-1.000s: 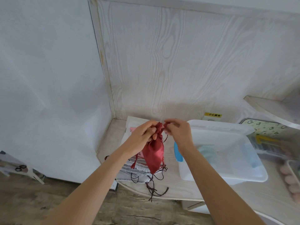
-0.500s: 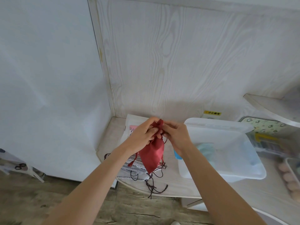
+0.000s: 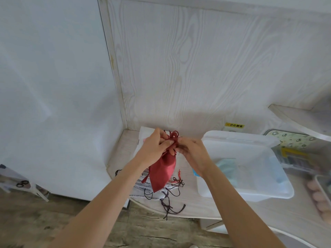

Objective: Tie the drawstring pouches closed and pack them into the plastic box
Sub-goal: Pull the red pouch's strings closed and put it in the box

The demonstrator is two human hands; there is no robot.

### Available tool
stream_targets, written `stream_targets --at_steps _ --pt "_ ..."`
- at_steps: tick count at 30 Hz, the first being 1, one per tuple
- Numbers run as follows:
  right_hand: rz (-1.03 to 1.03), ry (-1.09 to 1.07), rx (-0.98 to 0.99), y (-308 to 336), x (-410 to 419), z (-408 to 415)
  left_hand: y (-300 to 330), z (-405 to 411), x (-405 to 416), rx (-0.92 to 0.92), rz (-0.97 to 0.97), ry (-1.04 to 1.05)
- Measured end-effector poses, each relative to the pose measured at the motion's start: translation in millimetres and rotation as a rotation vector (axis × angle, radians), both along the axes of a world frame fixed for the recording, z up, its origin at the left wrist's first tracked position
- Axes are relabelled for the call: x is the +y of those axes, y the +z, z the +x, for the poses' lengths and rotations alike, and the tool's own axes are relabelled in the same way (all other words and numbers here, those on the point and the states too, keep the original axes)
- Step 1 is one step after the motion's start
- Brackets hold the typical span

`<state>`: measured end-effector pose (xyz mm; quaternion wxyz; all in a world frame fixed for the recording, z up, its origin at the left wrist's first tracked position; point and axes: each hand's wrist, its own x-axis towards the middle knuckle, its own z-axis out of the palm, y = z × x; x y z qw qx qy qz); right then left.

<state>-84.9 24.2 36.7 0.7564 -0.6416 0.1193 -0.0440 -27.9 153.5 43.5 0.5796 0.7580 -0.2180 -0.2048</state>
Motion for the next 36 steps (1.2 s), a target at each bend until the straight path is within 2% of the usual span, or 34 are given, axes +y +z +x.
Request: stream_targets --at_steps 2,4,6,9,11,14,17,21,23,25,27,29,32,36 --pt "-0.101 0.009 0.005 -3 3 0 0 0 0 -0.107 0.099 0.007" --pt "-0.145 -0.074 0.009 -8 6 2 1 -2 -1 -0.180 0.163 -0.013" --pt "-0.070 -0.155 0.022 -11 8 5 3 -6 -4 -0.220 0.169 -0.024" --pt "0.152 -0.162 0.045 -8 7 5 4 -10 -4 -0.249 0.131 -0.013" --pt "0.302 -0.201 0.078 -4 6 6 1 -10 -2 -0.191 0.094 -0.005" --pt "0.416 -0.272 0.127 -2 8 5 -4 -8 1 -0.005 0.023 0.003" --pt "0.448 -0.307 0.163 0 8 3 -5 -4 6 0.111 -0.002 -0.082" --pt "0.430 -0.314 0.162 2 4 1 -1 -2 11 0.117 0.030 -0.227" --pt "0.431 -0.319 0.164 3 4 1 0 -4 8 0.060 0.046 -0.157" --pt "0.437 -0.316 0.158 4 7 0 0 -7 3 -0.079 0.089 -0.017" --pt "0.439 -0.314 0.149 6 9 0 -2 -8 -1 -0.164 0.028 0.054" --pt "0.431 -0.313 0.147 8 9 0 -3 -8 -2 -0.167 -0.041 0.066" --pt "0.420 -0.285 0.135 8 7 0 -3 -4 1 -0.060 -0.076 0.072" --pt "0.380 -0.186 0.074 5 2 -5 8 1 5 0.233 -0.078 -0.032"
